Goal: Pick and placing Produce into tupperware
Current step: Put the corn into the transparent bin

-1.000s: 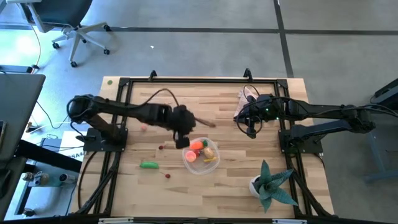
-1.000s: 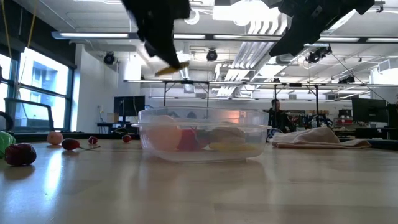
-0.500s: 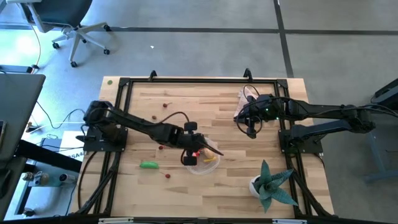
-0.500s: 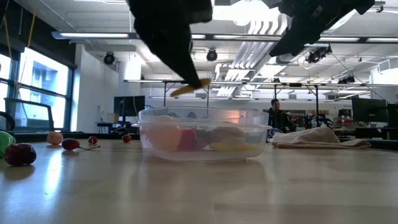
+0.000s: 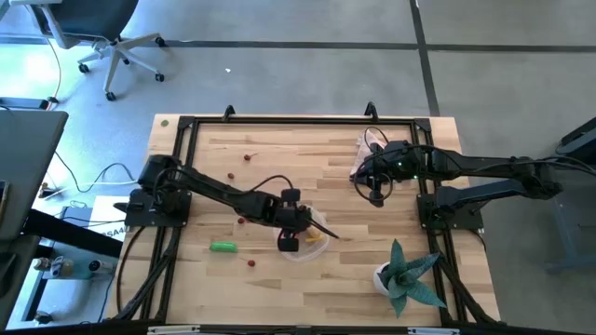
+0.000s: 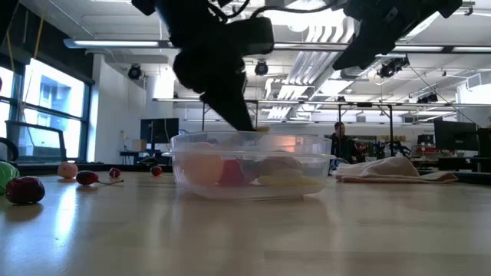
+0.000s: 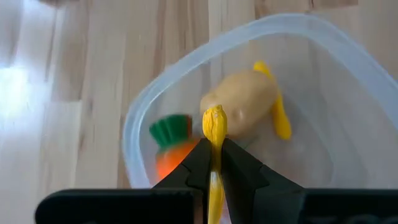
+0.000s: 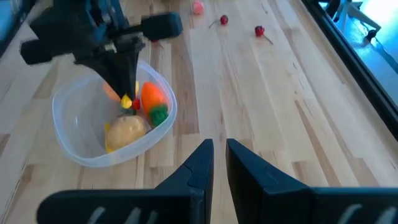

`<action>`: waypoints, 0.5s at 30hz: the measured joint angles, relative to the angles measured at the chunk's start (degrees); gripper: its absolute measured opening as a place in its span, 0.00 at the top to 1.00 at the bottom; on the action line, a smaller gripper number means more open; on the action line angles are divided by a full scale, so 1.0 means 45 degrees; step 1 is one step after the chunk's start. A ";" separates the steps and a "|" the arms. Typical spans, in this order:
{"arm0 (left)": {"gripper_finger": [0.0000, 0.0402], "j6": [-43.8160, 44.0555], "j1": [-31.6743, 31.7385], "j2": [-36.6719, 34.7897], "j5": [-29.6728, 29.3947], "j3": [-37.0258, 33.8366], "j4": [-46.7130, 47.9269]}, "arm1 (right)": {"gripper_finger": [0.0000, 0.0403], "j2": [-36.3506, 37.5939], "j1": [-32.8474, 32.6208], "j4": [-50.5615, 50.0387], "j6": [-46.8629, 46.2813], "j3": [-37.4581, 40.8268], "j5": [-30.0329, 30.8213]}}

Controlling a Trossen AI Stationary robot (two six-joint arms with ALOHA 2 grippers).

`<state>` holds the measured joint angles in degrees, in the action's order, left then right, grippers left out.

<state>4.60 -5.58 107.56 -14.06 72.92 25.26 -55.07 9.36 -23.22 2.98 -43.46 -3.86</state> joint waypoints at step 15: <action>0.95 0.0321 0.0189 0.0182 0.0555 -0.0022 0.0393 | 0.92 0.0005 0.0000 0.0058 0.0000 0.0000 0.0000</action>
<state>6.04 -4.73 108.38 -11.56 72.82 27.03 -55.05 9.37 -22.96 2.98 -43.46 -3.86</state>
